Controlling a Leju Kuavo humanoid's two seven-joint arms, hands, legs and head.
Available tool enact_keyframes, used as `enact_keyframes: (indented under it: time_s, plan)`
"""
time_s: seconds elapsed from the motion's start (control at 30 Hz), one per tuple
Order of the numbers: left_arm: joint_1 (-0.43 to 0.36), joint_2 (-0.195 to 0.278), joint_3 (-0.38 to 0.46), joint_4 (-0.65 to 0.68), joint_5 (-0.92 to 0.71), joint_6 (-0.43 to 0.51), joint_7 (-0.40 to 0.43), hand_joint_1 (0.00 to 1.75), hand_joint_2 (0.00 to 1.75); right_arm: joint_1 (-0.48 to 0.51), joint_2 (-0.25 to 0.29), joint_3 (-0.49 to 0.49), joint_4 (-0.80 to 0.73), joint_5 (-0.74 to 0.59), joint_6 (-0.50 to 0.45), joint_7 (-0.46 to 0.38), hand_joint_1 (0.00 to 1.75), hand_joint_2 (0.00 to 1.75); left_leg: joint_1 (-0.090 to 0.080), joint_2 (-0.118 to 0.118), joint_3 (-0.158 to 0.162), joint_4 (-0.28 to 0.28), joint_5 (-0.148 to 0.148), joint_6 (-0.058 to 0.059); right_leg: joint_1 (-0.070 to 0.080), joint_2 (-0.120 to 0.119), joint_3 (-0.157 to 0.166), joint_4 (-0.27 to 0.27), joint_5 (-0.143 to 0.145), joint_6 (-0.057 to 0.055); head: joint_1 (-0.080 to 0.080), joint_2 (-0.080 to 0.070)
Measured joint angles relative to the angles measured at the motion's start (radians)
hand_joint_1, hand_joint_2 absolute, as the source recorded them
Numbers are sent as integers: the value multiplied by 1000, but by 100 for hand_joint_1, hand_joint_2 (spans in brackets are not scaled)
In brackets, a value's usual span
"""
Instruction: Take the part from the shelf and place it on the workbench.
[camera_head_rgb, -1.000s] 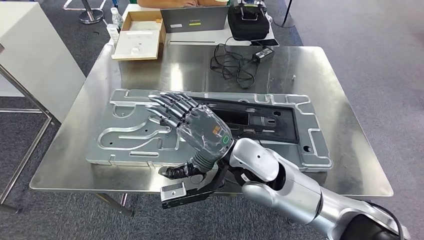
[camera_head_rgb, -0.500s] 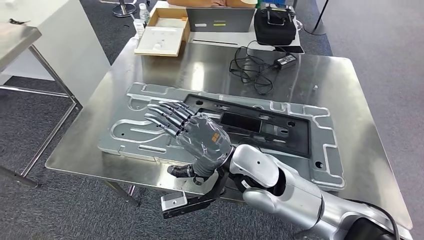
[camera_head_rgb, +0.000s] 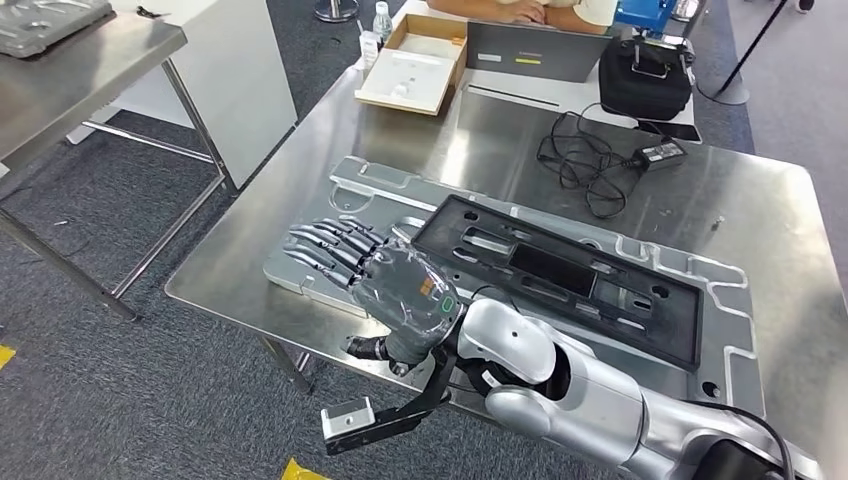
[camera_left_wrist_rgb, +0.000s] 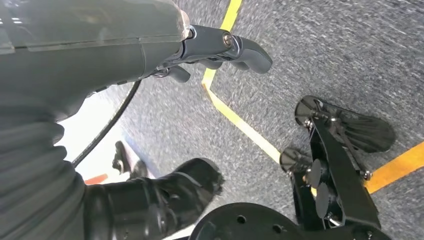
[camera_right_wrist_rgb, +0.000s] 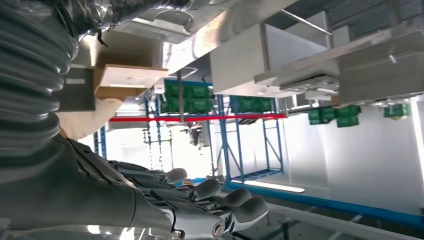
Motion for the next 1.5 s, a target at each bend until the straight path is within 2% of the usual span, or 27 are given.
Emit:
enact_keyframes:
  time_s: [0.03, 0.1, 0.13, 0.2, 0.27, 0.33, 0.37, 0.43, 0.5, 0.53, 0.6, 0.63, 0.7, 0.77, 0.8, 0.87, 0.93, 0.97, 1.0, 1.1, 1.13, 1.2, 1.27, 1.33, 1.4, 1.43, 1.5]
  plan:
    - [0, 1, 2, 2, -1, 1, -3, 0, 0, 0, 0, 0, -1, 0, -1, 2, 0, 175, 2, -11, -5, 0, 2, -7, 1, 10, 6, -17, -1, -3, 0, 0]
    - [1, 3, 6, 4, -6, 1, -10, 0, 0, -2, 0, 0, -6, -1, -2, 5, 0, 175, 6, -31, -13, -2, 6, -21, 3, -8, 9, -26, 1, -13, 0, 0]
    - [3, 4, 7, 6, -9, 1, -14, 0, 0, -3, 2, 0, -8, -1, -2, 6, 0, 175, 6, -23, -16, 3, 3, -26, 2, -20, 14, -32, 3, -20, 0, 0]
    - [1, 7, 8, 10, -12, 1, -17, 0, 0, -5, 4, 0, -14, -1, -3, 6, 0, 175, 4, 29, -44, 59, -31, -35, -1, -49, 24, -47, 9, -36, -3, 0]
    - [-3, 9, 8, 11, -13, 1, -19, 0, 0, -6, 4, 1, -16, -1, -4, 7, 0, 175, 4, 84, -103, 181, -91, -42, 5, -79, 27, -48, 8, -45, -5, 0]
    - [-5, 10, 8, 12, -13, 1, -20, 0, 0, -5, 4, 3, -16, -1, -5, 7, 0, 175, 7, 100, -145, 263, -113, -48, 8, -110, 26, -46, 5, -45, -5, 0]
    - [-5, 11, 9, 13, -14, 1, -21, 0, 0, -5, 4, 4, -16, -1, -5, 7, 0, 175, 8, 105, -138, 252, -97, -50, 8, -125, 27, -43, 2, -44, -5, 0]
    - [-4, 14, 11, 14, -17, 1, -21, 0, 0, -7, 4, 5, -17, -1, -5, 6, 0, 175, 8, 131, -75, 136, -38, -50, 8, -150, 29, -37, -6, -38, -5, 0]
    - [-6, 16, 12, 16, -19, 1, -22, 0, 0, -11, 4, 6, -19, -1, -5, 5, 0, 175, 2, 159, -20, 34, -7, -39, 14, -170, 32, -30, -15, -27, -5, 0]
    - [-6, 16, 13, 17, -20, 2, -23, 0, 0, -14, 4, 6, -20, -1, -5, 4, 0, 175, -1, 164, -11, 14, -6, -32, 18, -179, 34, -29, -18, -22, -4, 0]
    - [-5, 16, 15, 19, -25, 2, -27, 0, 0, -24, 5, 9, -22, 1, -4, 1, 0, 175, -4, 142, -12, 10, -5, -16, 20, -197, 39, -31, -20, -13, -4, 0]
    - [-4, 16, 17, 20, -29, 3, -30, 0, 0, -31, 6, 11, -23, 3, -3, 0, 0, 175, -2, 132, -11, 7, -3, -10, 18, -194, 41, -28, -25, -7, -4, 0]
    - [-4, 17, 21, 23, -36, 3, -34, 0, 0, -44, 8, 14, -25, 6, 2, -1, 0, 175, 1, 114, -9, 2, 2, 1, 11, -148, 25, 17, -59, 2, -3, 0]
    - [-7, 18, 24, 24, -39, 4, -36, 0, 0, -51, 8, 17, -26, 8, 6, -1, 0, 175, 2, 93, -11, 0, 4, 8, 9, -90, -33, 139, -124, 5, -3, 0]
    - [-8, 19, 25, 25, -39, 4, -36, 0, 0, -52, 8, 18, -27, 9, 7, -1, 0, 175, 1, 81, -12, 0, 5, 11, 9, -77, -65, 204, -152, 5, -3, 0]
    - [-9, 19, 27, 25, -39, 4, -36, 0, 0, -52, 8, 21, -27, 9, 7, -1, 0, 175, 0, 68, -13, 1, 5, 12, 9, -72, -99, 268, -173, 5, -3, 0]
    - [-9, 19, 27, 25, -39, 4, -36, 0, 0, -52, 8, 22, -27, 10, 7, -1, 0, 175, -1, 64, -13, 1, 5, 12, 9, -72, -103, 275, -172, 5, -3, 0]
    - [-9, 19, 27, 25, -40, 4, -36, 0, 0, -52, 8, 22, -27, 10, 8, -1, 0, 175, -1, 59, -13, 1, 5, 12, 9, -71, -105, 275, -165, 4, -3, 0]
    - [-9, 20, 28, 26, -40, 4, -36, 0, 0, -54, 8, 23, -27, 10, 8, -1, 0, 175, -3, 44, -11, 1, 5, 12, 10, -61, -83, 220, -123, -2, -3, 0]
    - [-11, 21, 30, 33, -48, 4, -38, 0, 0, -63, 8, 23, -29, 15, 8, -1, 0, 175, -1, -14, -15, 3, 10, 2, 13, 19, 7, -1, -2, -30, -3, 0]
    - [-11, 21, 30, 34, -57, 4, -38, 0, 0, -65, 7, 23, -31, 19, 7, -1, 0, 175, 3, -27, -20, 3, 13, -4, 15, 30, 14, -21, -1, -34, -3, 0]
    - [-11, 23, 30, 37, -82, 4, -35, 0, 0, -64, -8, 22, -43, 31, -4, -4, 0, 175, 8, -45, -26, 1, 17, -16, 16, 4, 22, -37, 1, -37, -2, 0]
    - [-11, 30, 28, 46, -110, 9, -36, 0, 0, -44, -54, 16, -62, 43, -50, -17, 0, 175, 3, -2, -40, 30, -3, -23, 11, -29, 40, -61, 8, -42, -5, 0]
    - [-17, 52, 24, 69, -132, 16, -48, 0, 0, 4, -133, -5, -75, 50, -127, -40, 0, 175, -1, 68, -88, 132, -59, -28, 11, -70, 54, -73, 9, -47, -7, 0]
    - [-22, 88, 21, 98, -140, 17, -67, 0, 0, 55, -219, -37, -76, 54, -188, -62, 0, 175, 6, 96, -142, 242, -102, -35, 12, -112, 56, -72, 4, -48, -8, 0]
    - [-23, 104, 20, 109, -139, 15, -76, 0, 0, 71, -252, -52, -74, 57, -202, -73, 0, 175, 10, 103, -148, 258, -101, -39, 11, -128, 56, -70, 1, -46, -8, 0]
    - [-22, 136, 21, 126, -130, 12, -88, 0, 0, 79, -290, -80, -69, 67, -201, -98, 0, 175, 16, 121, -101, 181, -50, -45, 6, -149, 56, -63, -6, -39, -8, 0]
